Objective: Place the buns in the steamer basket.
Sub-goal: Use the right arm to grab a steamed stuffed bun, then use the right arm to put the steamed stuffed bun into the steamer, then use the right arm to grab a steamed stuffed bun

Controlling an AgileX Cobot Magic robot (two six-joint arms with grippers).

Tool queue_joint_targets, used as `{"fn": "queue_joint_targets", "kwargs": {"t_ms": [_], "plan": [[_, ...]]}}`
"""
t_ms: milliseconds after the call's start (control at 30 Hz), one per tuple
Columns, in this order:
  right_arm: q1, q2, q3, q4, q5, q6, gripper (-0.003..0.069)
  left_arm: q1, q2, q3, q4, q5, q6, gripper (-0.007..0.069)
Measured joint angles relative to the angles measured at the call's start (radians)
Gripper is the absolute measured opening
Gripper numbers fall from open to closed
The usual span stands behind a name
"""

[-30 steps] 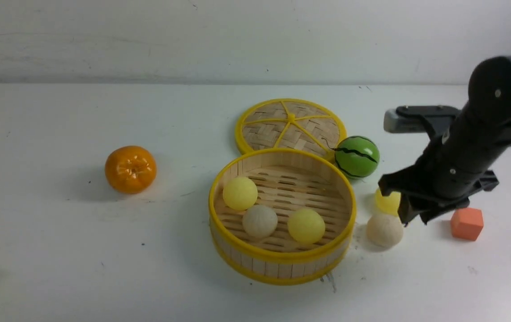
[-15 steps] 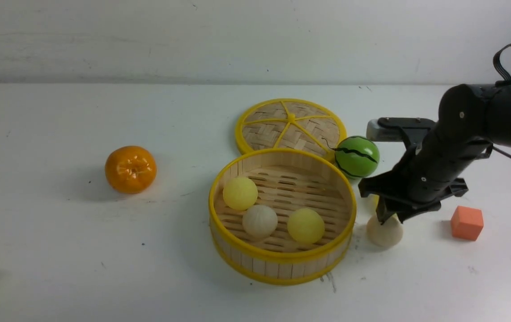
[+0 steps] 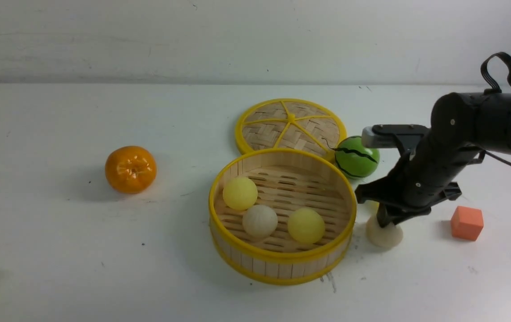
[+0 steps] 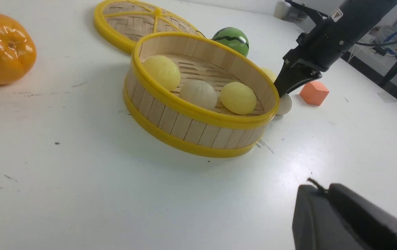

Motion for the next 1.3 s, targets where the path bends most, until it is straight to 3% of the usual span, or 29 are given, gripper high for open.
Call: {"fn": "queue_joint_targets", "kwargs": {"t_ms": [100,233,400,600,833,900,1067,1100,1167,1300], "plan": [[0.0,-0.005,-0.015,0.002,0.038,-0.022,0.0008,0.0,0.0,0.0,0.0,0.0,0.0,0.0038],[0.003,-0.055,-0.069,0.04,0.136,-0.037,0.0006,0.0,0.0,0.0,0.0,0.0,0.0,0.0041],[0.036,-0.112,-0.191,0.189,0.187,-0.122,0.0006,0.0,0.0,0.0,0.0,0.0,0.0,0.0048],[0.074,-0.021,-0.281,0.276,0.12,-0.172,0.001,0.0,0.0,0.0,0.0,0.0,0.0,0.0055],[0.079,0.13,-0.302,0.283,0.011,-0.172,0.0039,0.0,0.0,0.0,0.0,0.0,0.0,0.0065],[0.079,0.16,-0.302,0.279,-0.019,-0.172,0.0085,0.0,0.0,0.0,0.0,0.0,0.0,0.0069],[0.079,0.152,-0.315,0.295,-0.01,-0.164,0.0287,0.0,0.0,0.0,0.0,0.0,0.0,0.0074],[0.079,0.15,-0.316,0.295,-0.006,-0.164,0.0296,0.0,0.0,0.0,0.0,0.0,0.0,0.0074],[0.079,0.117,-0.336,0.288,0.055,-0.163,0.04,0.0,0.0,0.0,0.0,0.0,0.0,0.0076],[0.079,0.011,-0.371,0.175,0.146,-0.158,0.0494,0.0,0.0,0.0,0.0,0.0,0.0,0.0081]]}}
